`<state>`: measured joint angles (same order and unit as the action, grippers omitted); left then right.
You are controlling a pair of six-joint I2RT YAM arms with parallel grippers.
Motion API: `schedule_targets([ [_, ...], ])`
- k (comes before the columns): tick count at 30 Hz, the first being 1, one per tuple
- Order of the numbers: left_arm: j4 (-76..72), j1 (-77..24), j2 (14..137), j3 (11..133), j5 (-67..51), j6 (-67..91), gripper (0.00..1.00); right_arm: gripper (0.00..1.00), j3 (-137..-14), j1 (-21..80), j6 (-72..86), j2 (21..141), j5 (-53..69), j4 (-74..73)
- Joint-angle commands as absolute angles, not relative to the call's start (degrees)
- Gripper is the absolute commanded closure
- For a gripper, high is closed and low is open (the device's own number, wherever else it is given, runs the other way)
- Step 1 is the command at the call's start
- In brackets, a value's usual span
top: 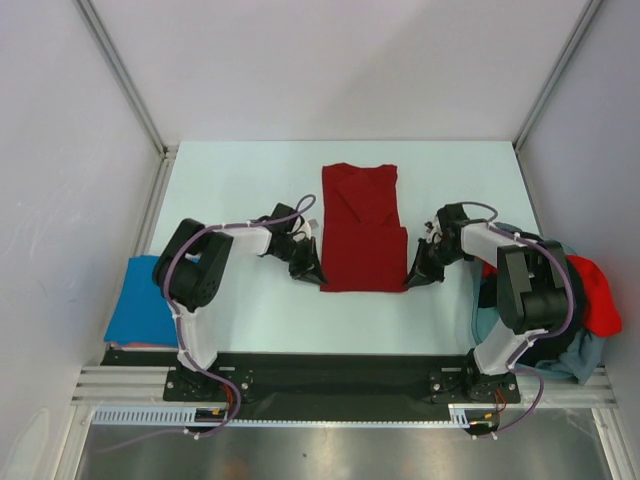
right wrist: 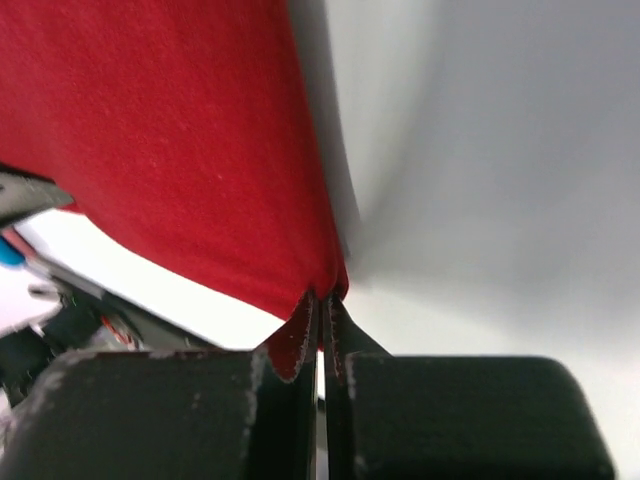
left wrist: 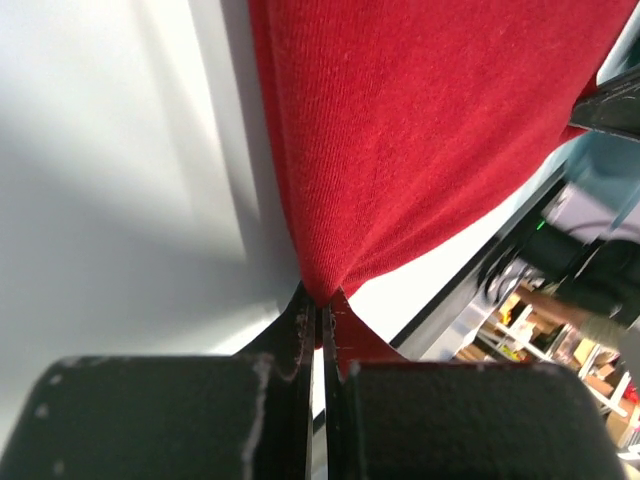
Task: Fold and stack the t-shirts
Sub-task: Fold the tshirt
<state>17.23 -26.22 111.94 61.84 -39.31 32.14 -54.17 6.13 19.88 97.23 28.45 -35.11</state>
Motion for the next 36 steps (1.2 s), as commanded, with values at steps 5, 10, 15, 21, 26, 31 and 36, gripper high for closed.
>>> schedule_targets([
  [5, 26.3, -25.0, 102.3, 54.3, -32.6, 23.6, 0.86, 0.98, -47.6, 10.8, 23.9, 90.4, 31.5, -35.9],
  [10, 29.0, -23.0, 96.8, 53.6, -31.5, 21.5, 0.51, 0.71, -52.3, 10.2, 22.2, 89.5, 28.3, -38.6],
  [15, 29.9, -21.4, 99.6, 62.5, -29.6, 20.3, 0.47, 0.60, -59.2, 7.2, 20.5, 94.7, 28.0, -38.1],
  [21, 29.6, -21.2, 111.9, 79.4, -28.6, 21.4, 0.53, 0.57, -70.7, 4.7, 18.4, 103.2, 27.2, -37.6],
  [26, 30.0, -21.2, 118.5, 87.8, -28.4, 20.8, 0.51, 0.58, -76.3, 4.6, 17.7, 109.6, 27.2, -37.8],
  [31, 30.2, -21.2, 121.5, 90.7, -28.6, 20.8, 0.48, 0.57, -78.9, 4.5, 17.2, 112.1, 26.9, -37.3],
  [36, 30.2, -21.2, 123.0, 91.5, -29.4, 21.5, 0.50, 0.57, -79.6, 4.5, 17.1, 113.7, 27.2, -37.0],
])
